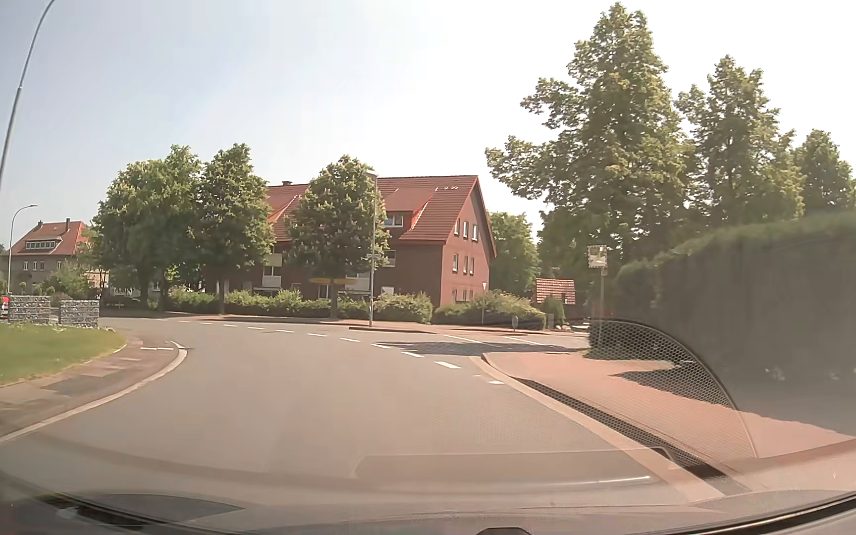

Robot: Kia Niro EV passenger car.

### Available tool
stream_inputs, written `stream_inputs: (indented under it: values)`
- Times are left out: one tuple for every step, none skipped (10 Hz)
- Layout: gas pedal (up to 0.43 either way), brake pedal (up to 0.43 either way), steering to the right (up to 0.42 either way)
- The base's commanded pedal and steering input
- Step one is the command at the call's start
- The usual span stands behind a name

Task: Follow the waypoints while adhering to traffic rules and regulations

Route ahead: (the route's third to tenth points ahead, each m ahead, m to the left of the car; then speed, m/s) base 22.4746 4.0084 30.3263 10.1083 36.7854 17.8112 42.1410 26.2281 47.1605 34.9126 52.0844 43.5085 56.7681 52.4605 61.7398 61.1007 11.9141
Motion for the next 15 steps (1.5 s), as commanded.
stream_inputs:
  values:
    - [0.079, 0.0, -0.093]
    - [0.079, 0.0, -0.103]
    - [0.087, 0.0, -0.11]
    - [0.098, 0.0, -0.114]
    - [0.098, 0.0, -0.115]
    - [0.118, 0.0, -0.115]
    - [0.13, 0.0, -0.114]
    - [0.13, 0.0, -0.114]
    - [0.138, 0.0, -0.115]
    - [0.138, 0.0, -0.114]
    - [0.138, 0.0, -0.115]
    - [0.15, 0.0, -0.115]
    - [0.15, 0.0, -0.115]
    - [0.15, 0.0, -0.115]
    - [0.15, 0.0, -0.119]
